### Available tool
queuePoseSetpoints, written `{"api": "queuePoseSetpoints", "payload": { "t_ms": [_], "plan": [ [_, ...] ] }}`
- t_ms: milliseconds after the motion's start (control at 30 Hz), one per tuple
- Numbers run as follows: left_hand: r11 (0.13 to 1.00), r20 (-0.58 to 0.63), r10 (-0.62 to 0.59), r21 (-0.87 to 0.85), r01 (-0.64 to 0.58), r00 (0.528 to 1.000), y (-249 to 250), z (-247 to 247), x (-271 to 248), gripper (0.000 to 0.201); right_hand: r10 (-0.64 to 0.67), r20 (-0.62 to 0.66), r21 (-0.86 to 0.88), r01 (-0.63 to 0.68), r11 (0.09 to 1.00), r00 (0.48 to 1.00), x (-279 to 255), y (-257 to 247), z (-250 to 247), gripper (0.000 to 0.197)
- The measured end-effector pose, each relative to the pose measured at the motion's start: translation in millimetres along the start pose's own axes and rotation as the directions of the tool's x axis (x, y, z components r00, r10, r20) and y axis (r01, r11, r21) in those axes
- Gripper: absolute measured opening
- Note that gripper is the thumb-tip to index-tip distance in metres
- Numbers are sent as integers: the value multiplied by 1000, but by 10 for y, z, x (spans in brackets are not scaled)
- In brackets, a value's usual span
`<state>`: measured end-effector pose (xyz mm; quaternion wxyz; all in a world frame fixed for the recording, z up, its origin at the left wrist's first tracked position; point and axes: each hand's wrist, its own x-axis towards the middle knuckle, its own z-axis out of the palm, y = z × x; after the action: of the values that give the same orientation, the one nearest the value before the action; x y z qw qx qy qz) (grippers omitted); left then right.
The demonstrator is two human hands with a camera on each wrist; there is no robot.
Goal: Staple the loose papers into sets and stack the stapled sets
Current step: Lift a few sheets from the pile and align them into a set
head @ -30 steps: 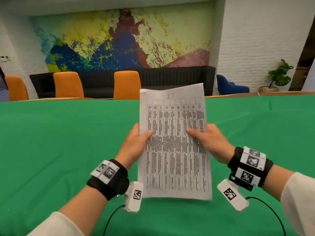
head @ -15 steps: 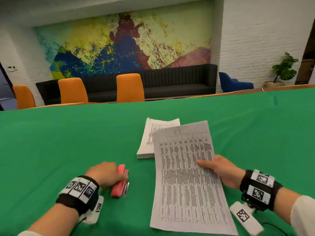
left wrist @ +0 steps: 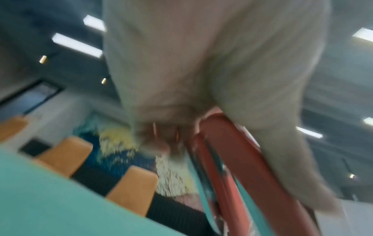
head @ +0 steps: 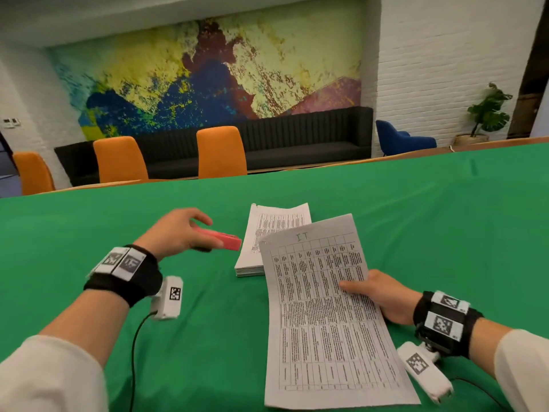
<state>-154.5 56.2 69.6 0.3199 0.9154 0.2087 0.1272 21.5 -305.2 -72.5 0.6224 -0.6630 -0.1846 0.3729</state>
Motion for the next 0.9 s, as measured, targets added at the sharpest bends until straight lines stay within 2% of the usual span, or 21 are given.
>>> {"api": "queuePoseSetpoints", "payload": {
  "t_ms": [67,100,133,167,200,233,267,300,333,367,433,533,633,700,767,900],
  "plan": [
    [995,-219,42,-79,-61,975,55,-37,166,44,-3,1,-13,3,1000,1000,10,9,-9,29],
    [964,-286,19,-250,-94,958,50,-7,252,33,-2,1,-19,2,1000,1000,11,12,-13,30],
    [865,-297,-48,-489,-109,954,61,59,308,25,-2,2,-24,2,1000,1000,10,14,-12,30],
    [682,-251,-126,-725,-99,960,83,153,358,20,-4,2,-26,4,1000,1000,11,16,-14,30],
    [450,-183,-183,-889,-83,966,126,260,396,16,-7,4,-29,8,1000,1000,9,17,-13,30],
    [247,-137,-223,-966,-81,965,179,378,436,12,-11,6,-32,11,999,1000,9,22,-11,30],
    [146,-114,-254,-986,-78,960,263,496,470,9,-14,5,-33,14,999,1000,12,30,-13,29],
    [136,-110,-269,-988,-75,957,348,607,517,9,-17,2,-32,17,999,1000,14,35,-18,28],
    [218,-134,-269,-973,-75,954,451,723,554,11,-19,2,-32,19,999,1000,14,36,-23,28],
    [342,-177,-243,-936,-87,954,559,836,579,18,-19,5,-35,19,999,1000,10,38,-26,27],
    [551,-263,-140,-822,-145,955,771,1025,625,30,-23,8,-40,23,999,1000,5,36,-28,26],
    [688,-313,-19,-693,-215,950,1046,1229,624,28,-30,8,-42,30,999,1000,-1,35,-30,27],
    [830,-342,64,-503,-240,938,1068,1405,635,34,-32,12,-39,32,999,999,-6,39,-35,27],
    [891,-353,97,-386,-239,931,966,1497,647,34,-41,5,-37,41,998,999,-13,41,-28,25],
    [914,-369,88,-339,-221,925,835,1553,671,31,-53,1,-38,53,998,999,-12,51,-29,25],
    [874,-399,-88,-470,-121,913,575,1594,709,20,-51,-9,-19,50,999,999,13,72,-36,27]
  ]
}}
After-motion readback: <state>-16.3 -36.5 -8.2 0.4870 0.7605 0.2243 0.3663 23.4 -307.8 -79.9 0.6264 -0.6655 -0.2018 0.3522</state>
